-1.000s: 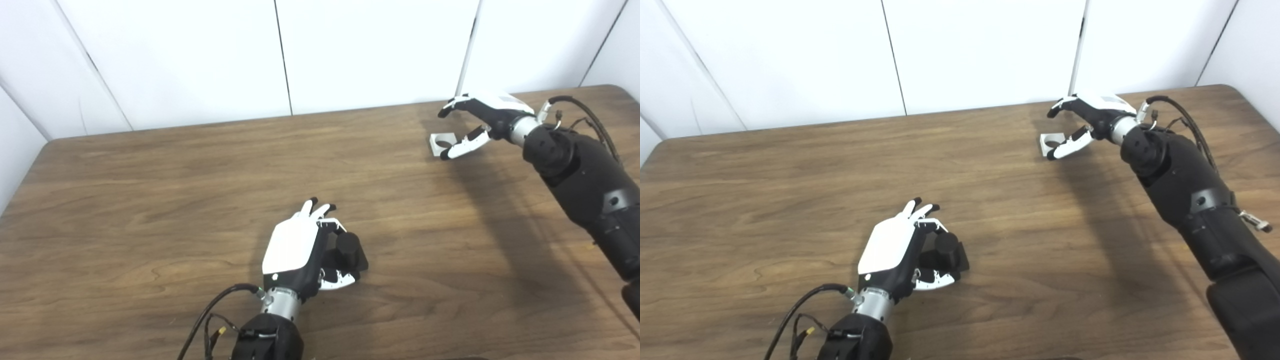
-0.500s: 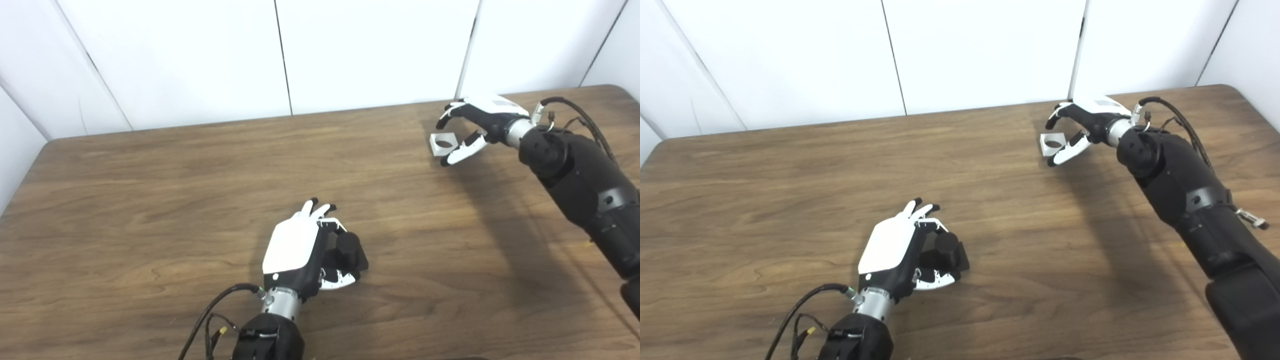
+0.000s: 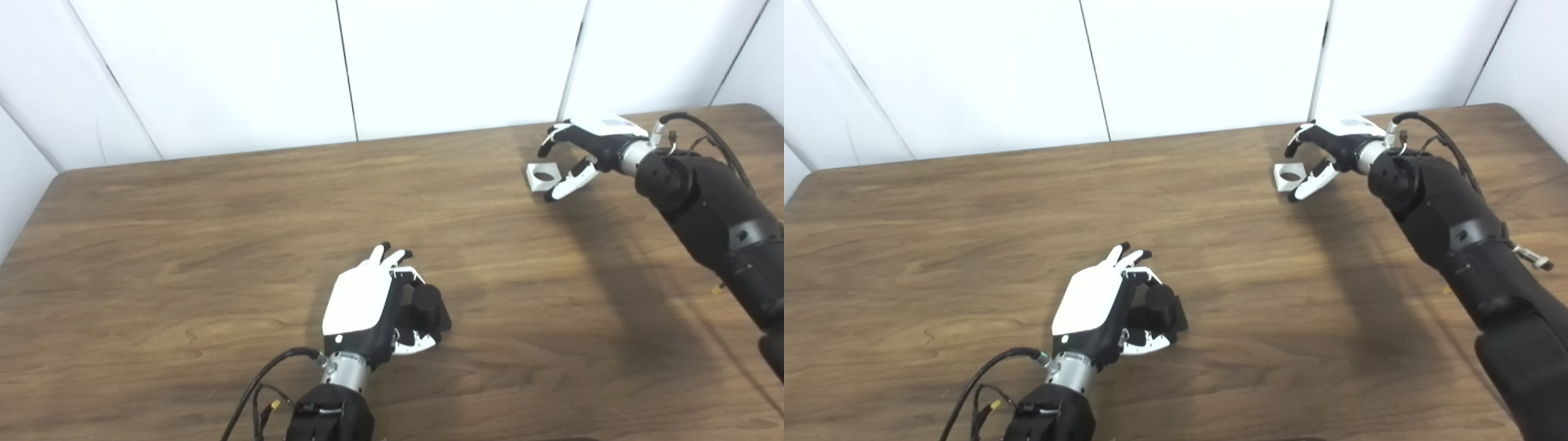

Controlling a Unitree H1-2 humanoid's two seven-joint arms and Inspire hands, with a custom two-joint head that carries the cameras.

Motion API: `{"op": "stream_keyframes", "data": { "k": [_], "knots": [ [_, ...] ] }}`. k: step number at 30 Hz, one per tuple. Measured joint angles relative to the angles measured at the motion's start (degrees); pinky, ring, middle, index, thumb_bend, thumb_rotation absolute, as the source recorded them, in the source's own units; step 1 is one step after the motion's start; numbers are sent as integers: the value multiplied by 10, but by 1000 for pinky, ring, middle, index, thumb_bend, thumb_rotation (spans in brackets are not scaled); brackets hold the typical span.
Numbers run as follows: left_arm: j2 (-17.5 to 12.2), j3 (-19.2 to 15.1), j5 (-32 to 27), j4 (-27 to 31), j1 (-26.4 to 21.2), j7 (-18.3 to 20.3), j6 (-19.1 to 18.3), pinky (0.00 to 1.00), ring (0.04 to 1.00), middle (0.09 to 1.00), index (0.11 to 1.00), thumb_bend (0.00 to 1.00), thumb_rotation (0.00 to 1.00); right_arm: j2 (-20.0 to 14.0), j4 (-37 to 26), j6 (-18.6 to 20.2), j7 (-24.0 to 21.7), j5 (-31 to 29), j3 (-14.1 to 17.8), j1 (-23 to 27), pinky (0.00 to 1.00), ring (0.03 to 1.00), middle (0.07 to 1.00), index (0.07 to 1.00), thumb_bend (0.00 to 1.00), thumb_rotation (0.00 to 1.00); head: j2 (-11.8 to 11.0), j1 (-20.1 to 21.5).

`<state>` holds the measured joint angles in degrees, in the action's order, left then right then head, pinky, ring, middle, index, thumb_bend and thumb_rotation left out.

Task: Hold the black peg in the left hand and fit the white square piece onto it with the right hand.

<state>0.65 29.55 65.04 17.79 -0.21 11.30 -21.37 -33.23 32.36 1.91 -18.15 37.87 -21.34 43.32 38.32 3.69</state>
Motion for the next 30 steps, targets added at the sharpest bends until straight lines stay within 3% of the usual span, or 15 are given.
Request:
{"op": "stream_keyframes", "data": {
  "k": [30],
  "knots": [
    [13,1,24,0,7,0,-1,900,976,891,491,523,72,1,43,-16,0,9,-12,19,983,1000,935,748,786,307,-2,-9]
  ]
}}
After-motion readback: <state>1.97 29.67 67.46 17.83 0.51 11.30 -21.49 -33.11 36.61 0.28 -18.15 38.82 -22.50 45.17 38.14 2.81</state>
